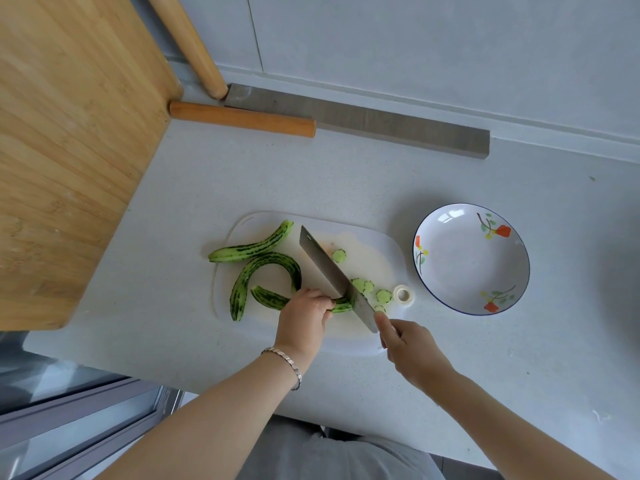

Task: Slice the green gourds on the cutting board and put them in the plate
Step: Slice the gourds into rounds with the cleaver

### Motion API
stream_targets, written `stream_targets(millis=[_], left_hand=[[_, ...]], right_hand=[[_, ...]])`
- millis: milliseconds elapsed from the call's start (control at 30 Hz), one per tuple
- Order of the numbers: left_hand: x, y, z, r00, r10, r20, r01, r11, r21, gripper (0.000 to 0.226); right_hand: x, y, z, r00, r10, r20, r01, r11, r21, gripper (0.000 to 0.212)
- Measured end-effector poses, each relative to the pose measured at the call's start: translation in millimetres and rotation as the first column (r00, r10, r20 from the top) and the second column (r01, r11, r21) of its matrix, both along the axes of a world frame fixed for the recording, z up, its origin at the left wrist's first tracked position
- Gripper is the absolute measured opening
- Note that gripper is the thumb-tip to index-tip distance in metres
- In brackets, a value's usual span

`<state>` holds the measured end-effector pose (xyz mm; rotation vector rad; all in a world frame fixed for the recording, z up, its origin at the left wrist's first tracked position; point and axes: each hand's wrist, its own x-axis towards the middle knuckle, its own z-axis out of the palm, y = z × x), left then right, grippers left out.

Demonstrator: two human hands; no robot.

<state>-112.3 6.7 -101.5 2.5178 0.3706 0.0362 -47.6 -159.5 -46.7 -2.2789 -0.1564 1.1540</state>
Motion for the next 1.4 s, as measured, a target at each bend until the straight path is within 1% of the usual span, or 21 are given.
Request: stream_targets(millis=[100, 167, 267, 367, 567, 700, 767, 867, 933, 1067, 1134, 1267, 1400], left_hand=[[0.3, 1.5, -1.1, 1.000, 0.018, -0.010, -0.018, 0.999, -0.034, 0.021], [1.1, 1.3, 0.8, 1.000, 0.010, 0.000, -0.010, 1.000, -0.024, 0.023], [1.9, 1.4, 2.6, 1.000, 0.004, 0.013, -0.004, 1.000, -0.004, 0.026], [1.7, 1.4, 1.8, 1.000, 0.016, 0.012, -0.016, 1.000, -0.018, 0.024], [2.1, 1.7, 0.1, 1.000, 0.008, 0.018, -0.008, 1.000, -0.015, 0.026], [-0.1, 0.3, -0.6, 1.000, 0.015, -0.008, -0.015, 0.999, -0.029, 0.022], [-0.5, 0.6, -0.8, 0.999, 0.035, -0.020, -0.036, 0.998, -0.052, 0.016], [0.8, 1.9, -0.1, 0.998, 0.044, -0.040, -0.046, 0.998, -0.052, 0.007], [0.9, 2.4, 1.1, 0.999, 0.043, -0.027, -0.044, 0.998, -0.054, 0.009], [1.0, 2.2, 3.2, 1.000, 0.014, 0.016, -0.014, 0.999, -0.035, 0.020], [1.6, 2.1, 4.3, 1.000, 0.012, 0.021, -0.011, 1.000, -0.027, 0.023], [2.1, 1.4, 6.6, 1.000, -0.004, 0.022, 0.004, 1.000, -0.015, 0.025], [1.5, 2.4, 3.8, 1.000, 0.011, 0.019, -0.010, 1.000, -0.023, 0.024]], right_hand=[[3.3, -3.4, 0.4, 0.995, -0.079, -0.069, 0.081, 0.996, 0.035, 0.054], [6.1, -6.3, 3.9, 0.993, -0.089, -0.077, 0.093, 0.994, 0.054, 0.054], [7.7, -9.0, 9.7, 0.996, -0.077, -0.048, 0.080, 0.994, 0.071, 0.053], [7.6, -8.9, 12.1, 0.998, -0.058, -0.038, 0.061, 0.996, 0.072, 0.053], [4.9, -4.0, 9.1, 1.000, 0.009, 0.000, -0.009, 0.999, 0.035, 0.052], [-1.0, -1.3, 1.1, 1.000, 0.004, -0.003, -0.004, 1.000, 0.017, 0.051], [-5.1, -1.5, -2.9, 0.999, -0.028, -0.015, 0.029, 0.999, 0.027, 0.051], [-5.7, -4.8, -3.3, 0.991, -0.113, -0.072, 0.118, 0.991, 0.070, 0.052], [-2.6, -7.8, 0.6, 0.984, -0.142, -0.109, 0.153, 0.983, 0.101, 0.052], [2.8, -11.2, 11.3, 0.988, -0.123, -0.092, 0.135, 0.982, 0.134, 0.052], [3.1, -9.8, 14.0, 0.992, -0.103, -0.073, 0.112, 0.985, 0.134, 0.052], [0.0, -5.0, 12.3, 1.000, -0.014, -0.013, 0.014, 0.997, 0.069, 0.051], [-4.5, 1.1, 5.2, 1.000, -0.012, 0.009, 0.012, 0.999, 0.037, 0.050]])
